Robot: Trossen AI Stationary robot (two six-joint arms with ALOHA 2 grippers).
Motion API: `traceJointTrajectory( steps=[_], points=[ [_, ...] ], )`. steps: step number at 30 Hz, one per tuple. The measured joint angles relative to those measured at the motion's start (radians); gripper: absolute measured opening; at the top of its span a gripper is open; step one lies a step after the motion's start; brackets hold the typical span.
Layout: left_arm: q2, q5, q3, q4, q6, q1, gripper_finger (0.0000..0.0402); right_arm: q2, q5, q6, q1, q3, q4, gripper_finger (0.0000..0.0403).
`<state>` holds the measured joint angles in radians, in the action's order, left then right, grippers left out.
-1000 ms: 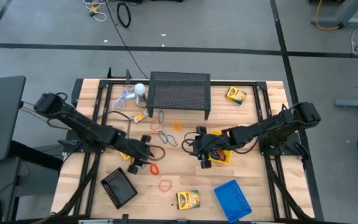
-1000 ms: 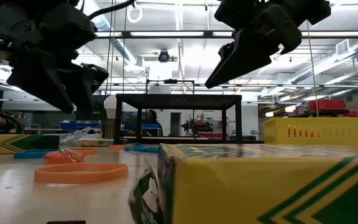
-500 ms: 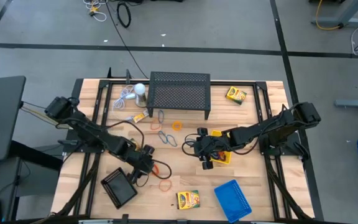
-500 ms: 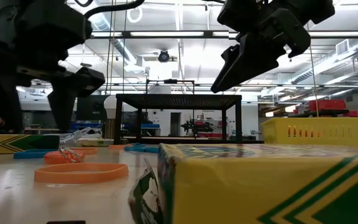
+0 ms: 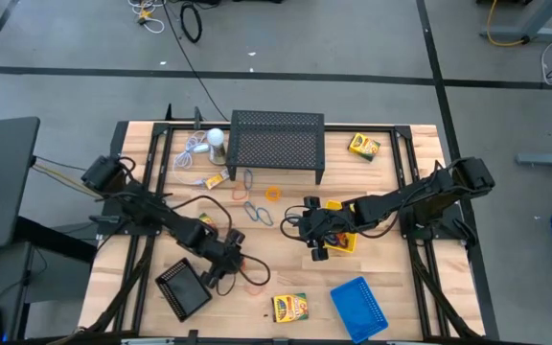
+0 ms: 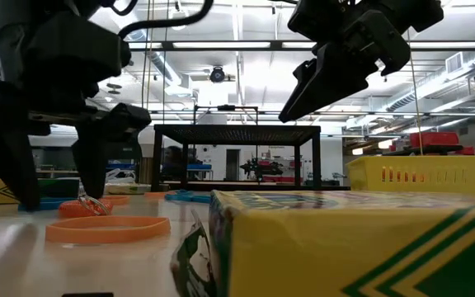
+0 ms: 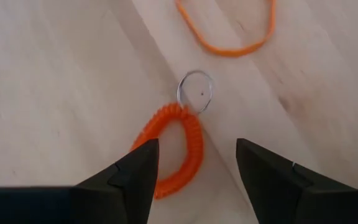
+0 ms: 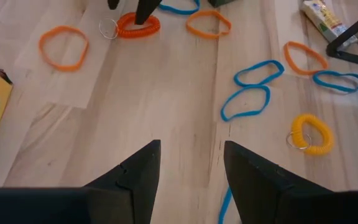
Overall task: Pick & Place Office Desk Supplies
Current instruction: Put the orange spring keychain into the yellow basket
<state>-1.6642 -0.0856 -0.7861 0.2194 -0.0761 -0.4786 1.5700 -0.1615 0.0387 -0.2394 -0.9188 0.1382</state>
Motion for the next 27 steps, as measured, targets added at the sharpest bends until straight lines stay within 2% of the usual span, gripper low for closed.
traceJointTrajectory(
  steps=[7,12,27],
  points=[
    [-0.053,-0.02,-0.025,0.022,-0.002,0.0,0.0205,0.0,0.0,0.001,0.0,0.0,-0.007,0.0183],
    [-0.06,-0.042,-0.025,0.023,0.001,-0.001,0.0178,0.0,0.0,0.002,0.0,0.0,-0.007,0.0183],
    [-0.064,-0.075,-0.023,0.019,0.016,-0.001,0.0017,0.0,0.0,0.0,0.0,0.0,-0.007,0.0183]
  ],
)
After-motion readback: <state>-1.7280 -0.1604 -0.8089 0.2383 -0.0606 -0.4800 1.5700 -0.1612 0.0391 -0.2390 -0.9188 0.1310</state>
